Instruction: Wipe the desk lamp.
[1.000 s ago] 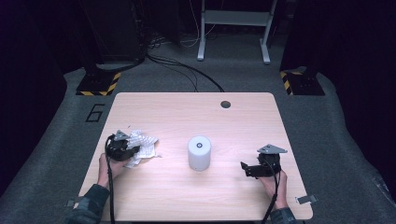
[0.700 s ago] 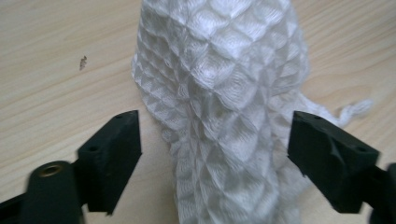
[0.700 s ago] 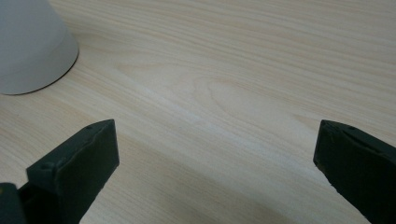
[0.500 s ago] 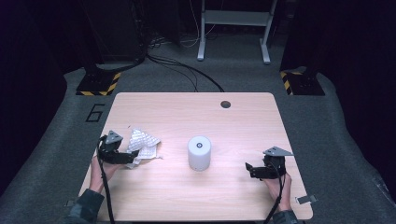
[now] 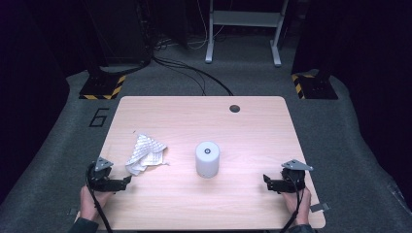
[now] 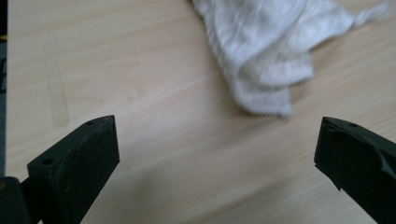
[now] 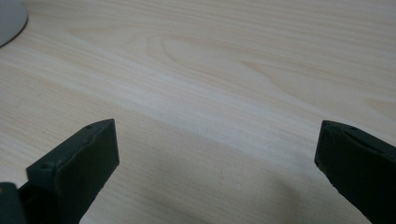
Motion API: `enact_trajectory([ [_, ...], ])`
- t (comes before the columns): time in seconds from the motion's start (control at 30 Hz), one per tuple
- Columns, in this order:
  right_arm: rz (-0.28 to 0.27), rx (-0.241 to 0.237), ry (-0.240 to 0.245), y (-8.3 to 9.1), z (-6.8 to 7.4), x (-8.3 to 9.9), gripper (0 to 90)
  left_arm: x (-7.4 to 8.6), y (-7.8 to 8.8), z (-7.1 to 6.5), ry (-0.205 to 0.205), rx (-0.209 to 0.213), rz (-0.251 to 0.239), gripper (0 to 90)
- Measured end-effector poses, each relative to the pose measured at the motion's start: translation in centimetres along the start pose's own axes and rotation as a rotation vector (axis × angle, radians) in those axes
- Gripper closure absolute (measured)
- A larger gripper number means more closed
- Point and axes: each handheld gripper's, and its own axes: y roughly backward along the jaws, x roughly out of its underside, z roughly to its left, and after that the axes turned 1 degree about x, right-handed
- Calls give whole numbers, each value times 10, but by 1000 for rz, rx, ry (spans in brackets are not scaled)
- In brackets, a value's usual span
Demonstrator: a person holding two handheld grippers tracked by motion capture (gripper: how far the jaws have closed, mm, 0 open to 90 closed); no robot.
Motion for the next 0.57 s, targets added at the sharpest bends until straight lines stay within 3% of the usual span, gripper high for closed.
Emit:
enact_trajectory([
  [0.1,9,2,-7,-3,-2,6,0,9,-3,0,4,-11,-7,0],
  [0.2,69,7,42,-8,0,8,0,10,-1,0,4,-15,1,0],
  [0.57,76,9,40,-7,0,8,0,11,-1,0,4,-12,-1,0],
])
